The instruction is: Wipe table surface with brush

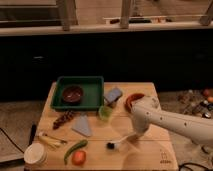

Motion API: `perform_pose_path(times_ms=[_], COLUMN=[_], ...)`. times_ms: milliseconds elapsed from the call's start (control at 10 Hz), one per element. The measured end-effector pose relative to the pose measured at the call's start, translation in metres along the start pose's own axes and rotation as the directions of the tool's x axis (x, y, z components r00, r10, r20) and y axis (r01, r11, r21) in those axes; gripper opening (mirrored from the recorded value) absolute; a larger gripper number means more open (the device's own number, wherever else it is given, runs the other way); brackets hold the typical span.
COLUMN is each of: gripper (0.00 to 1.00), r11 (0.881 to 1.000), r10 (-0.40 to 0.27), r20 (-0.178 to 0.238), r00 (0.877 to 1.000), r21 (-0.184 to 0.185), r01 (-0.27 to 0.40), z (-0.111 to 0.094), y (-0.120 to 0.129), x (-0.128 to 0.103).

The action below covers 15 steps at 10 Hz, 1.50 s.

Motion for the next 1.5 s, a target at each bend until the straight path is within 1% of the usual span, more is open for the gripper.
perform_pose_path(times_ms=[200,300,400,600,700,800,900,1000,1100,1200,1300,1400,1500], gripper=[0.0,0.0,0.0,0.0,0.0,0.0,0.0,0.0,0.0,0.0,0.0,0.0,0.0], r11=[0.998,0.997,0.995,0.994,0.994,0.994,0.995,0.996,0.996,0.995,0.994,0.994,0.995], r10=[0.058,0.076,0.09,0.096,0.088,0.081,0.059,0.008,-0.03,-0.073,-0.092,-0.1,-0.099], r20=[-0.024,-0.029,-0.036,-0.04,-0.036,-0.031,-0.024,-0.014,-0.006,-0.003,0.001,0.004,0.003], r00=[0.998,0.997,0.995,0.995,0.995,0.996,0.998,1.0,1.0,0.997,0.996,0.995,0.995], r21=[0.011,0.019,0.035,0.06,0.074,0.079,0.085,0.086,0.082,0.075,0.057,0.04,0.024], r01=[-0.057,-0.076,-0.089,-0.094,-0.085,-0.078,-0.057,-0.007,0.03,0.073,0.092,0.1,0.098], z=[-0.008,-0.011,-0.014,-0.018,-0.019,-0.02,-0.021,-0.021,-0.02,-0.018,-0.015,-0.013,-0.011], y=[0.007,0.005,0.001,-0.007,-0.015,-0.018,-0.025,-0.032,-0.033,-0.031,-0.026,-0.022,-0.016], x=[0.04,0.052,0.062,0.064,0.054,0.047,0.032,0.007,-0.007,-0.018,-0.027,-0.031,-0.027])
